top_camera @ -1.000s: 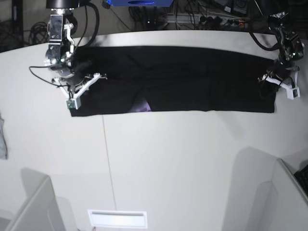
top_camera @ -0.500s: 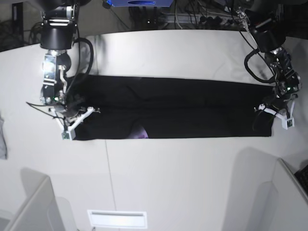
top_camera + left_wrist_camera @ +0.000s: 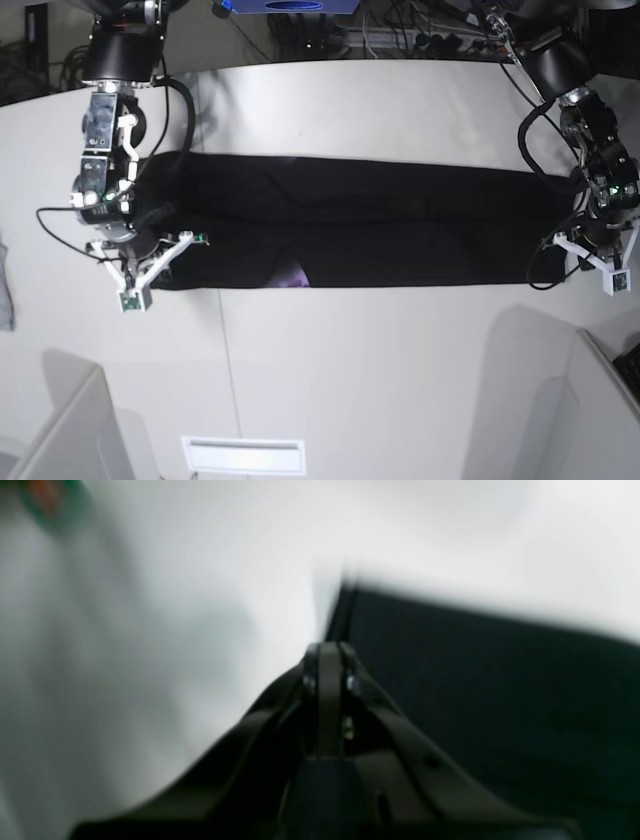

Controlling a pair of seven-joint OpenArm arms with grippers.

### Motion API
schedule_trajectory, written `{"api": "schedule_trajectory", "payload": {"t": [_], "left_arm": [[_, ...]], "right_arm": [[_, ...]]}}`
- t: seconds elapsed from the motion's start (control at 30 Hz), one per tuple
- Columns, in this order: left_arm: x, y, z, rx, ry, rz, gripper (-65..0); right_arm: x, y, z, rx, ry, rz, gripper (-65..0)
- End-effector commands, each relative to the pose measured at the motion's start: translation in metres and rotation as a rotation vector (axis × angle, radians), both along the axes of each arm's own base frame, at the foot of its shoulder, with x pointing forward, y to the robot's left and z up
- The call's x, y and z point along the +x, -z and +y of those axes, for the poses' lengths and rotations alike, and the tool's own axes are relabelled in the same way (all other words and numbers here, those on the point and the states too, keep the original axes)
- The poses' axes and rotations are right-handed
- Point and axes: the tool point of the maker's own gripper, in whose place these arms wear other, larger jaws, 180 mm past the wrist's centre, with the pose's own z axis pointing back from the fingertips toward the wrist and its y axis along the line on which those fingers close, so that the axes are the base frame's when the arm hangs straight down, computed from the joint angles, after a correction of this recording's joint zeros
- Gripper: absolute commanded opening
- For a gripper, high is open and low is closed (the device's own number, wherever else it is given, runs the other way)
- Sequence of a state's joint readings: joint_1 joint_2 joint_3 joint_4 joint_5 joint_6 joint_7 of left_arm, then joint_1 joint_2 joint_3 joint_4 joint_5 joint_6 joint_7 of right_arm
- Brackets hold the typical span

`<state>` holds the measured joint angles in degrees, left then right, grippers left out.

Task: Fold the T-shirt properly
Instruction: 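Grasp the strip's folded edge with both grippers and slide it across the table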

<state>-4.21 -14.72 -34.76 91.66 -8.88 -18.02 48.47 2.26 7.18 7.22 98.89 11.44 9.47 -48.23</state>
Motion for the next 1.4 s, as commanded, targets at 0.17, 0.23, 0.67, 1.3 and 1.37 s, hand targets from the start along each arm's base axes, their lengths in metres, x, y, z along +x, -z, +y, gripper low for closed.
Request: {"api": "schedule_trajectory", "payload": {"t": [0.17, 0.23, 0.67, 1.3, 1.37], "left_arm": [[-0.014, -0.019, 0.001, 0.081, 0.023, -0.02, -65.0], [-0.018, -0.012, -0.001, 0.063, 0.027, -0.016, -65.0], [-0.035, 0.036, 0.022, -0.32, -0.076, -0.088, -2.6], [-0.006, 0.089, 0.003, -0.395, -0.053, -0.035, -6.3], [-0.007, 0.093, -0.001, -0.395, -0.041, -0.021, -15.3]], "right_arm": [[-0.005, -0.031, -0.001, -0.026, -0.009, -0.088, -65.0], [-0.01, -0.025, 0.0, -0.025, -0.009, -0.073, -65.0], [-0.037, 0.003, 0.009, 0.003, -0.008, 0.005, -65.0], [-0.049, 0.013, 0.009, 0.004, -0.009, 0.038, -65.0], [-0.052, 0.015, 0.009, 0.004, -0.009, 0.042, -65.0]]}}
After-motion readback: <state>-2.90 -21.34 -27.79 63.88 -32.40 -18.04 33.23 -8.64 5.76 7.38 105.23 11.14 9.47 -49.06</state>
